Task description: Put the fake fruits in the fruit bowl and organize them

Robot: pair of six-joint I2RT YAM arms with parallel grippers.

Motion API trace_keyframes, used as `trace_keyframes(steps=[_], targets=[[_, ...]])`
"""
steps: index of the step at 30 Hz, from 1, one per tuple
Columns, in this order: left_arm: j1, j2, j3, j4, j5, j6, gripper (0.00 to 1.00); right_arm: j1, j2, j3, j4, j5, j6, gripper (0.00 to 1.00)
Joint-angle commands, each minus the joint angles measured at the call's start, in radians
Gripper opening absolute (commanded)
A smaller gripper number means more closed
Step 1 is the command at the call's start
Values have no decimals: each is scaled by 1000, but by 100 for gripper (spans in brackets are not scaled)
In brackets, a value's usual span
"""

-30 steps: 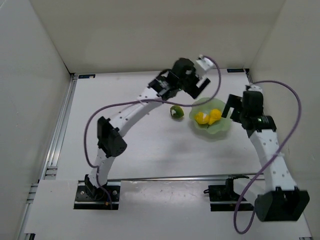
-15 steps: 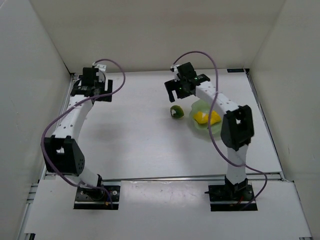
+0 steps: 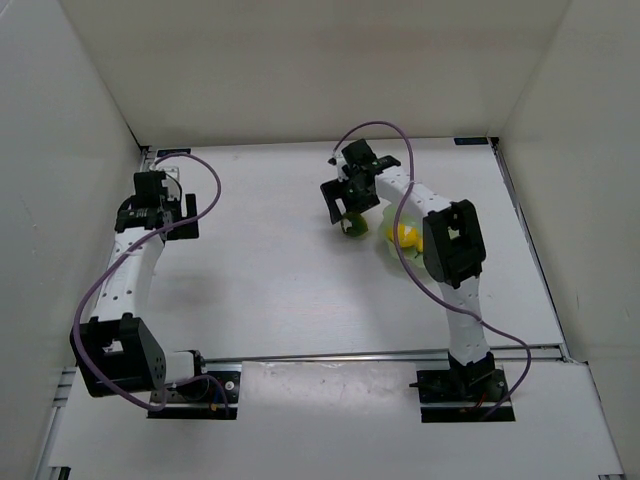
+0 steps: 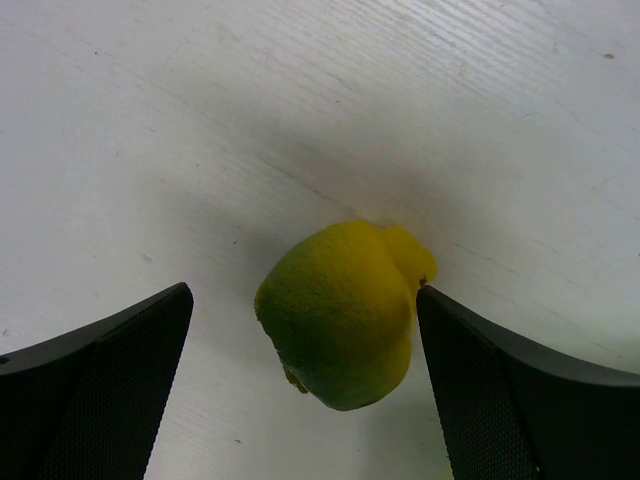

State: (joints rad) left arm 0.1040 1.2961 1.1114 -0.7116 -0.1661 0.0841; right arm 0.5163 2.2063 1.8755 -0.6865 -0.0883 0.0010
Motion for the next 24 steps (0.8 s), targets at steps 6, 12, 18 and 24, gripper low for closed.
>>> trace_keyframes(steps=[6,12,18,24], targets=[[34,6,36,-23,28,-14,100,17,59,27,-62,9,50,75],[45,25,61,-32,28,-23,100,17,69,27,-113,84,59,89],[45,25,70,-42,37,-23,100,39,38,-24,-113,131,70,52],[45,5,70,-42,46,-23,100,39,-120,-12,-69,93,146,21]])
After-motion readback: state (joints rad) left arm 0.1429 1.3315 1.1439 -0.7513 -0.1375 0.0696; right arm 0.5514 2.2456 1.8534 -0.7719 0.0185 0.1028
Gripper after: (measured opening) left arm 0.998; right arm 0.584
